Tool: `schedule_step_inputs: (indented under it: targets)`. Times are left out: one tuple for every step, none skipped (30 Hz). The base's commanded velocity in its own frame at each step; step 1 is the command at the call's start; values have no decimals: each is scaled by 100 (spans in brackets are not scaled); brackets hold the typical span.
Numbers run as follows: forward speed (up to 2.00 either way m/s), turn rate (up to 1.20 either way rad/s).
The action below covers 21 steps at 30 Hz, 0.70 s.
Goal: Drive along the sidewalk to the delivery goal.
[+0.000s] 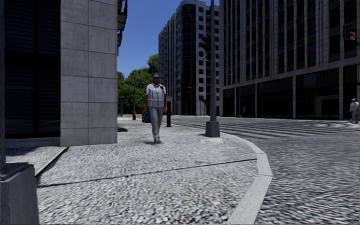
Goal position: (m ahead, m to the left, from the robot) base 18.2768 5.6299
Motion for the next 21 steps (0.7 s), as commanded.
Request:
schedule_step_inputs:
  targets:
    - [160, 8]
    - [160, 8]
    - [160, 14]
    - [160, 22]
    - [160, 24]
    - [160, 24]
    - [160, 24]
    - [160, 24]
    - [160, 28]
    - [160, 30]
    - [160, 30]
    - [160, 35]
    - [158, 46]
    - [144, 59]
    - [136, 64]
    - [136, 64]
    - [132, 66]
    - [128, 68]
    - [124, 68]
    - [123, 68]
    - [123, 68]
